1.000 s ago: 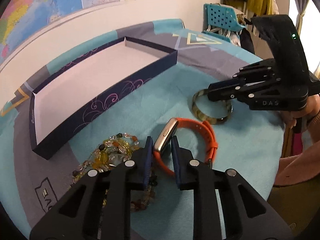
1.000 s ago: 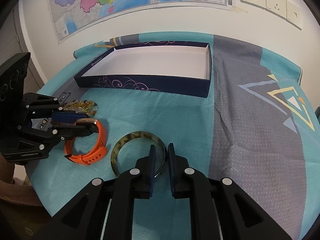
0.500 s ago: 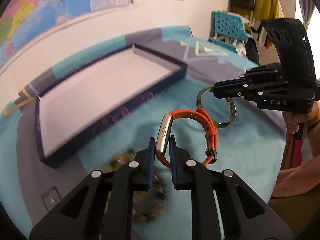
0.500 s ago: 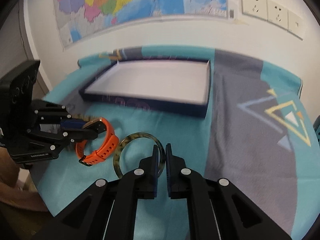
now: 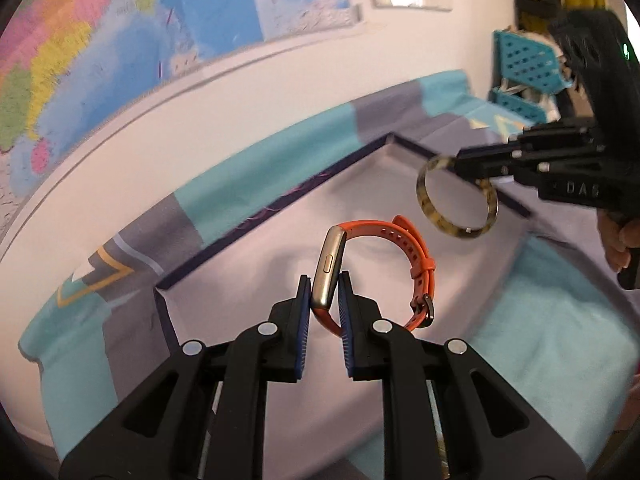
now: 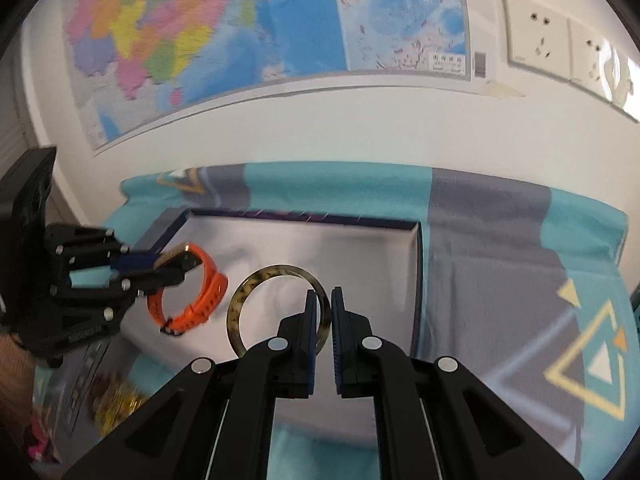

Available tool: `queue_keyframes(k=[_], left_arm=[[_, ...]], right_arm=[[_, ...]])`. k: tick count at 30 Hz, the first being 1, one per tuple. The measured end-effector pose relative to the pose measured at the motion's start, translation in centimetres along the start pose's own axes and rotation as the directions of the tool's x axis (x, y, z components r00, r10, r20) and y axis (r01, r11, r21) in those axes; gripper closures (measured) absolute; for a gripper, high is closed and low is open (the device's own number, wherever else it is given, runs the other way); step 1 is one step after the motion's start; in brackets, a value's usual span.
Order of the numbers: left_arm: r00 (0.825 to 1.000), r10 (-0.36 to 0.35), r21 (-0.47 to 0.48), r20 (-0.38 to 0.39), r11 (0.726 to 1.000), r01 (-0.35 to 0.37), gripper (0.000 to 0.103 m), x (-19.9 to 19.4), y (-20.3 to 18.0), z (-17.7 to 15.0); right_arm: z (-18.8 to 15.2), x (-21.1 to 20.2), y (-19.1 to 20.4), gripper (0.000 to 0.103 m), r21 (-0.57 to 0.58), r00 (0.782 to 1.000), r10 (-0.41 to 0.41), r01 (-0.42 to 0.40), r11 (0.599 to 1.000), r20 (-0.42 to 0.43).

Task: Organize jewelry
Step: 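Carry the watch and bangle into the white tray box and release both, then pull the tangled bead pile apart with the right tool while the left tool holds it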

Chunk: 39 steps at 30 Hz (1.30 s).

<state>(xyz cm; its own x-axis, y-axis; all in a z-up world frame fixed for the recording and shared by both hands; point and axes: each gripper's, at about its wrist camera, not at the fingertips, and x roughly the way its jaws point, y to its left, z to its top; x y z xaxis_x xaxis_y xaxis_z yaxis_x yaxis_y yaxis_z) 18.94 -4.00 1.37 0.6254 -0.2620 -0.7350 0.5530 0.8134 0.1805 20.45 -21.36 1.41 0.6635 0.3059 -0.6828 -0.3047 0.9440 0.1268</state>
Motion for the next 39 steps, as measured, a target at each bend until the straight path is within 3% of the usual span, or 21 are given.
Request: queue_keyframes(k=[8, 12, 16, 20, 22, 28, 30, 33, 39], left_arm=[[0.994, 0.046, -0.008, -0.096, 0.999, -0.047, 0.088, 5.8, 3.4, 1.3], [0.991, 0.04, -0.018, -0.126, 0.999, -0.043, 0.089, 7.2, 4.5, 2.0], [0.99, 0.057, 0.001, -0.132, 0.998, -0.058, 0.086, 7.3, 4.4, 2.0], [0.996, 0.052, -0.042, -0.078, 0.998, -0.055, 0.084, 5.4, 5.0, 1.3], [0.998, 0.055, -0.073, -0.039, 0.996, -0.057, 0.075, 3.4, 5.4, 0.7], [0.998, 0.052, -0.139, 0.023, 0.989, -0.048, 0.072, -2.3, 5.1, -3.1], [0.998, 0.052, -0.15, 0.033, 0.988, -0.047, 0.071, -3.8, 4.4, -4.8], [0.998, 0.03, -0.187, 0.053, 0.982, -0.019, 0.061, -5.4, 3.7, -6.9], [0.996, 0.013, -0.256, 0.092, 0.967, 0.011, 0.056, -8.6, 2.0, -10.6]], right_arm=[[2.8, 6.4, -2.1, 0.097, 0.095, 0.996, -0.048, 0.055, 0.994, -0.075], [2.8, 7.5, -2.3, 0.096, 0.118, 0.991, -0.066, 0.079, 0.99, -0.113], [2.6, 6.8, -2.6, 0.091, 0.142, 0.994, -0.057, 0.07, 0.987, -0.092], [1.5, 5.0, -2.1, 0.083, 0.13, 0.997, -0.023, 0.032, 0.991, -0.069], [0.8, 3.7, -1.7, 0.076, 0.109, 0.999, -0.013, 0.019, 0.994, -0.052], [-2.0, -0.1, -1.8, 0.061, 0.088, 0.998, -0.054, 0.056, 0.995, -0.026], [-3.1, -1.1, -2.2, 0.061, 0.109, 0.999, -0.023, 0.026, 0.994, -0.03], [-4.6, -3.1, -0.9, 0.061, 0.076, 0.999, 0.053, -0.052, 0.996, -0.007], [-8.2, -4.8, 6.3, 0.061, -0.08, 0.959, 0.272, -0.278, 0.957, -0.084]])
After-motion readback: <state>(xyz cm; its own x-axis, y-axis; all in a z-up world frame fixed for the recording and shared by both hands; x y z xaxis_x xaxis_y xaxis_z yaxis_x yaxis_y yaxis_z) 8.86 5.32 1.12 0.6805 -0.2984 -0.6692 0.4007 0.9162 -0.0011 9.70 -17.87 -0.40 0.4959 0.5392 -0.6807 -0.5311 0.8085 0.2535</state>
